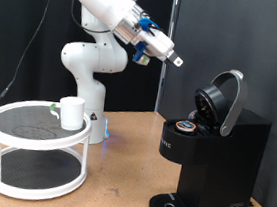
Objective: Make a cup of coffee with the keurig machine
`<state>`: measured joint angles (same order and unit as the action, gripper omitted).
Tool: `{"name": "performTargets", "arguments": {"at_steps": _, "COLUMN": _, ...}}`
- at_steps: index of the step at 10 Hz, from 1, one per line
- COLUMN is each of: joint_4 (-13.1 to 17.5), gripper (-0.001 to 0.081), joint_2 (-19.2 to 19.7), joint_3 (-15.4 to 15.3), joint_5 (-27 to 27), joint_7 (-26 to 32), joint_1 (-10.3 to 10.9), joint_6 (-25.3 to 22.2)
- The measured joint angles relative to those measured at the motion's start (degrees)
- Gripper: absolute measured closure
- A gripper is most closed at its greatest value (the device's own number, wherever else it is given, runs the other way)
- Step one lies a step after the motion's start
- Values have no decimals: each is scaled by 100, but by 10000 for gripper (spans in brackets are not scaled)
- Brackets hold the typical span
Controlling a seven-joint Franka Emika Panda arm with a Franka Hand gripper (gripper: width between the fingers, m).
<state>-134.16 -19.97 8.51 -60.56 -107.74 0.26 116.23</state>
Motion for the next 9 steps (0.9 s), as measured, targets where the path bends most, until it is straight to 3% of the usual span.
{"name": "performTargets", "arguments": {"at_steps": 3, "joint_4": 366, "gripper": 72, "joint_2": 110, "joint_3": -51, "joint_5": -264, "joint_7": -26, "joint_1": 156, "joint_6": -475}}
{"name": "performTargets", "arguments": {"at_steps": 5, "joint_4": 690, "gripper": 72, "joint_2": 273, "joint_3": -235, "joint_5": -199, "joint_7": -392, "joint_1": 238, "joint_6": -596}}
{"name": "performTargets", "arguments": {"at_steps": 9, "joint_4": 1167, "gripper": 72, "joint_2": 524, "joint_3": -925, "joint_5": 273, "joint_7": -1299, "joint_1": 299, "joint_6": 189}}
